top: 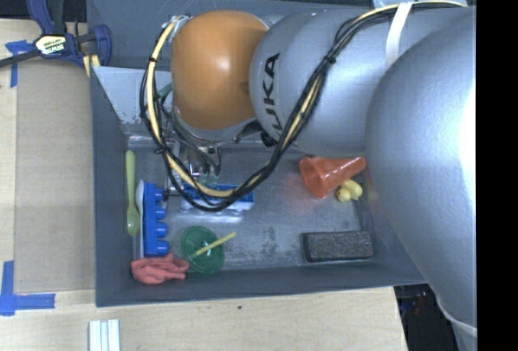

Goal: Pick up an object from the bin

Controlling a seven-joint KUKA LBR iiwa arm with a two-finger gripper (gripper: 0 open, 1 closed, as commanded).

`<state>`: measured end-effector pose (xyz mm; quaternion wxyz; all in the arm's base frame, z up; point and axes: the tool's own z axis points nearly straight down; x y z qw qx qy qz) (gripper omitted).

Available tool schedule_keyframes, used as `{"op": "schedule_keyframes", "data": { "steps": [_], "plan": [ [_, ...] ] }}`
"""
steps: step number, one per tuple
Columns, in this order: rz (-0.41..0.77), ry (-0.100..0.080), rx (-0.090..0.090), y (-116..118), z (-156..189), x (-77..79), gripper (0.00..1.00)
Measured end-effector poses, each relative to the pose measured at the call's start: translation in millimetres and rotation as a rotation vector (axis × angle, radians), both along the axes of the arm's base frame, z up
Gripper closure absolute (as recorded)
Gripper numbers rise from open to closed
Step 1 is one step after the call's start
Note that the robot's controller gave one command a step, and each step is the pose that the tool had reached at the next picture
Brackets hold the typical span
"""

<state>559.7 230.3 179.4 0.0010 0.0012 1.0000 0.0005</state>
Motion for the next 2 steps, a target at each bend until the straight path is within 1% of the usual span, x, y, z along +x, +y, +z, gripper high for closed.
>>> {"op": "schedule_keyframes", "data": {
  "steps": [1,2],
  "plan": [
    [0.001,0.0,0.0,0.0,-0.1,0.0,0.0],
    [0.06,-0.008,0.002,-22.0,-56.3,30.7,0.0]
  ]
}}
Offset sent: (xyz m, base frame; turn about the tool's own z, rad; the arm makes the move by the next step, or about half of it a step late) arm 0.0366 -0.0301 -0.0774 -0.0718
